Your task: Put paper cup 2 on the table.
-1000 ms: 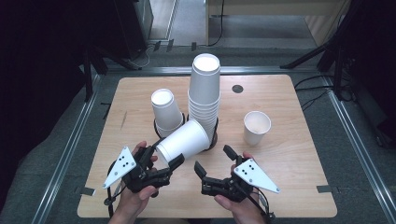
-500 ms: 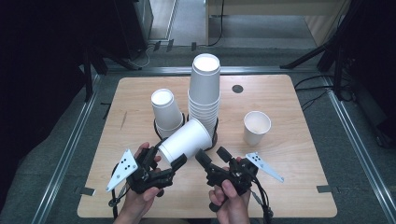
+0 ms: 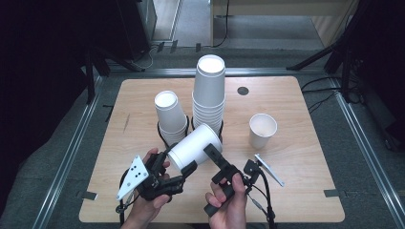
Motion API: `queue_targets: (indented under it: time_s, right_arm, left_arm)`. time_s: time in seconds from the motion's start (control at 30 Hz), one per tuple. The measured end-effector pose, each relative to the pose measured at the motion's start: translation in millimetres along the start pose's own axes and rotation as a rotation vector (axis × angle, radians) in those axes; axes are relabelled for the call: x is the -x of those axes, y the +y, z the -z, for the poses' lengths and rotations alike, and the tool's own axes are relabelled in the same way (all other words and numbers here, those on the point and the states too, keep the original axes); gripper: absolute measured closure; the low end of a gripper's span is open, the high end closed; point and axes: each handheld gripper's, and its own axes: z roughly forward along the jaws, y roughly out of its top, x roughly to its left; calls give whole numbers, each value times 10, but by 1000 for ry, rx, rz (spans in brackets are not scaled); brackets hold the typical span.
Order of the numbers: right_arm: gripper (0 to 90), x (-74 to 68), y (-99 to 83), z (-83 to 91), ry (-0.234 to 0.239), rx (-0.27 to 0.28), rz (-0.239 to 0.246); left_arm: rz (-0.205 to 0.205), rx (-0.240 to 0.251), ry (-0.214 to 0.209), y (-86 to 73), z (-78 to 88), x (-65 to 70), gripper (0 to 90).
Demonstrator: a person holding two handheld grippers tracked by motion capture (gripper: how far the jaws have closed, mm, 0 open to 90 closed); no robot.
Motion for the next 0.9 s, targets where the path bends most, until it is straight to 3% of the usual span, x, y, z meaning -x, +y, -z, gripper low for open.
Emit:
queue_targets:
  time_s: [0.27,0.47,0.57,0.6,0.83,0.9]
  right_arm:
    - [0,3,-12,-97,15,4,-87]
    - [0,56,6,-174,6,-3,-108]
    - [0,75,27,-192,24,-4,-130]
    - [50,82,31,-194,33,-8,-134]
    - [128,91,14,-151,45,27,-57]
    - [129,96,34,-140,53,31,-43]
  left_arm:
    - [-12,-15,-12,-23,-23,51,246]
    - [-16,-29,-26,-40,-35,77,246]
    - [-16,-36,-32,-50,-41,87,246]
    - [-11,-35,-32,-52,-40,87,246]
    - [15,-81,-37,-42,-40,86,215]
    - [28,-104,-56,-22,-33,73,118]
